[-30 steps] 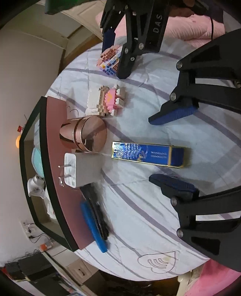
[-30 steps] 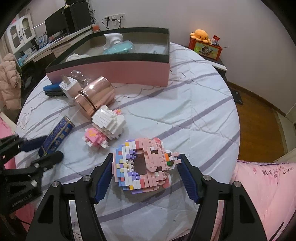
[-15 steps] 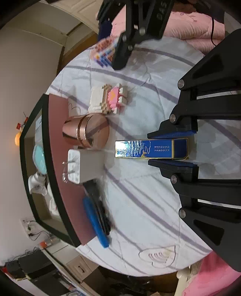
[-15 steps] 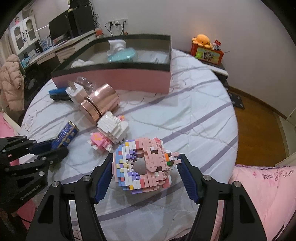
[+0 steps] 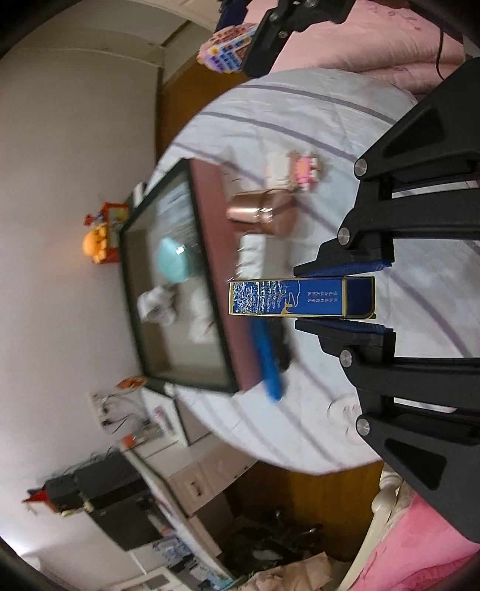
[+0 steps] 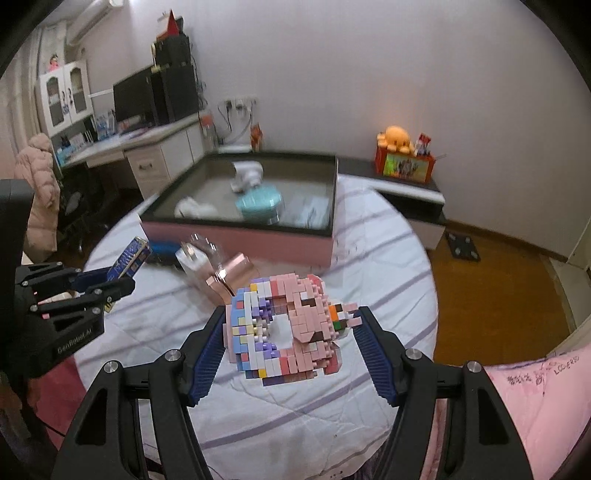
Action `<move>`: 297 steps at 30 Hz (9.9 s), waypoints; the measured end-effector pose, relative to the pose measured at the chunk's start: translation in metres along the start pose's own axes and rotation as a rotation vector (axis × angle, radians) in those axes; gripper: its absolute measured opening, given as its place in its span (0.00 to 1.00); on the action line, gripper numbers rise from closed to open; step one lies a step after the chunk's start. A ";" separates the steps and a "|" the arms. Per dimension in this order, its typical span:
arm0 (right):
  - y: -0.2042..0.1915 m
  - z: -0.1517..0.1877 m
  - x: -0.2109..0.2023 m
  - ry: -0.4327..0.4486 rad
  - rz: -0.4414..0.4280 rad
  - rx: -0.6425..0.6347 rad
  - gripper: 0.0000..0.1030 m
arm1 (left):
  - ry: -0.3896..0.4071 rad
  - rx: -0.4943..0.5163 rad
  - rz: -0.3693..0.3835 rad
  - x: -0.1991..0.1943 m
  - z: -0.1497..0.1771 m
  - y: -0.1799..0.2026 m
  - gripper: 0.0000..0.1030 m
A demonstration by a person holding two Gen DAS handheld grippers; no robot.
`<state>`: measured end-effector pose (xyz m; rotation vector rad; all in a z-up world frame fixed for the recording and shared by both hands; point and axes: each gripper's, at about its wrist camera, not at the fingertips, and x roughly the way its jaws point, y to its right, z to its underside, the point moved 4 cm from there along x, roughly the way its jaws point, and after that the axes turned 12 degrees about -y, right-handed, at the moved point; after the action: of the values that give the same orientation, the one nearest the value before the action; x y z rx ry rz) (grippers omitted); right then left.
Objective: Organize rigid objects
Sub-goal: 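Lift the blue box and block figure up toward the pink box, then lower both held items into the pink box and open both tools, then withdraw both tools from the box back over the table, then grasp the white charger plug with the left tool while the right tool grasps the white-pink block kitty, then lift the charger plug and block kitty up toward the pink box, then lower both held items into the pink box and open both tools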
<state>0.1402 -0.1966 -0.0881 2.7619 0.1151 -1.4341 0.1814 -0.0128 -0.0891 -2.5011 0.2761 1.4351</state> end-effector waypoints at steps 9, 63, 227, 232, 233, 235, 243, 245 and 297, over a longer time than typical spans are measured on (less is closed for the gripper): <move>-0.009 -0.009 -0.046 0.148 -0.007 -0.011 0.67 | 0.164 -0.035 -0.032 -0.059 -0.006 -0.016 0.20; -0.021 -0.086 -0.034 0.224 0.038 -0.112 0.67 | 0.259 -0.111 -0.039 -0.040 -0.104 -0.064 0.20; 0.025 -0.015 0.081 -0.122 -0.047 -0.026 0.52 | 0.000 -0.077 0.035 0.034 -0.025 0.007 0.42; 0.016 -0.017 0.041 -0.036 -0.044 -0.040 0.52 | 0.081 -0.101 0.021 -0.003 -0.015 -0.006 0.42; 0.014 -0.018 0.032 -0.016 -0.041 -0.043 0.52 | 0.101 -0.108 0.010 -0.012 -0.014 -0.009 0.41; 0.010 -0.018 0.014 0.023 -0.033 -0.048 0.52 | 0.142 -0.121 0.003 -0.029 -0.010 -0.016 0.40; -0.004 -0.010 -0.050 0.168 -0.013 -0.054 0.53 | 0.288 -0.156 -0.020 -0.088 0.001 -0.034 0.39; -0.008 -0.007 -0.065 0.206 0.000 -0.056 0.53 | 0.316 -0.156 -0.026 -0.098 0.004 -0.035 0.39; -0.007 -0.148 0.126 -0.053 -0.092 -0.144 0.53 | 0.009 -0.092 -0.049 0.088 -0.146 -0.070 0.39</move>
<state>0.3324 -0.1741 -0.1056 2.6328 0.3343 -1.4550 0.3652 0.0062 -0.0860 -2.5685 0.1528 1.4484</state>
